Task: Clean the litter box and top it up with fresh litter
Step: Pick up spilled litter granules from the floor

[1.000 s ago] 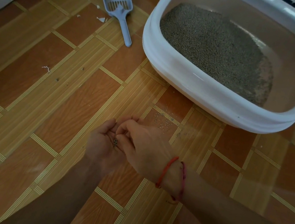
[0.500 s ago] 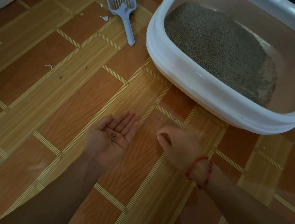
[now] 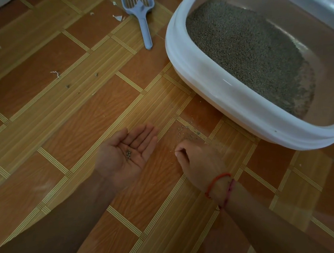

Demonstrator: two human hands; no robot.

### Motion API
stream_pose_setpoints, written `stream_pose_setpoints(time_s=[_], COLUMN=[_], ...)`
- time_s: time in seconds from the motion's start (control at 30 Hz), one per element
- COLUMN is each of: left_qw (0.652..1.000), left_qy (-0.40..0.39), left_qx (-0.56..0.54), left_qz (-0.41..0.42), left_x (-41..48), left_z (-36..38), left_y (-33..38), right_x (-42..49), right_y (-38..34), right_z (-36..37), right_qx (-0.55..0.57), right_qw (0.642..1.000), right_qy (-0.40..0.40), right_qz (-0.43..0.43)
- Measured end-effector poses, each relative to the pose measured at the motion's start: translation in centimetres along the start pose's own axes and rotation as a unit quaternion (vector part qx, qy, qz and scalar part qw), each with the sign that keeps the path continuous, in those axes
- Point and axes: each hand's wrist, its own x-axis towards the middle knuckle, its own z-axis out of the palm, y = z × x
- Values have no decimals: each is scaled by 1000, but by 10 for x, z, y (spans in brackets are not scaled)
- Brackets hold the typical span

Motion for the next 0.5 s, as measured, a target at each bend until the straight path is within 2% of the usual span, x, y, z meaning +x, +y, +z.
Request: stream_pose_setpoints(time_s=[0.13, 0.3, 0.5], left_qw=[1000, 1000, 990], left_qy=[-3, -18, -77], left_qx=[7, 4, 74], left_qz=[-2, -17, -92], left_x=[-1, 0, -5], left_z=[-2, -5, -7], left_y=[-1, -5, -18], right_x=[-2, -9, -11], right_y=[-3, -34, -70], right_z=[1, -8, -12], right_qx=[-7, 79, 119], right_qw=[1000, 996, 987], right_qy=[-19, 9, -20], right_qz=[-1, -44, -101])
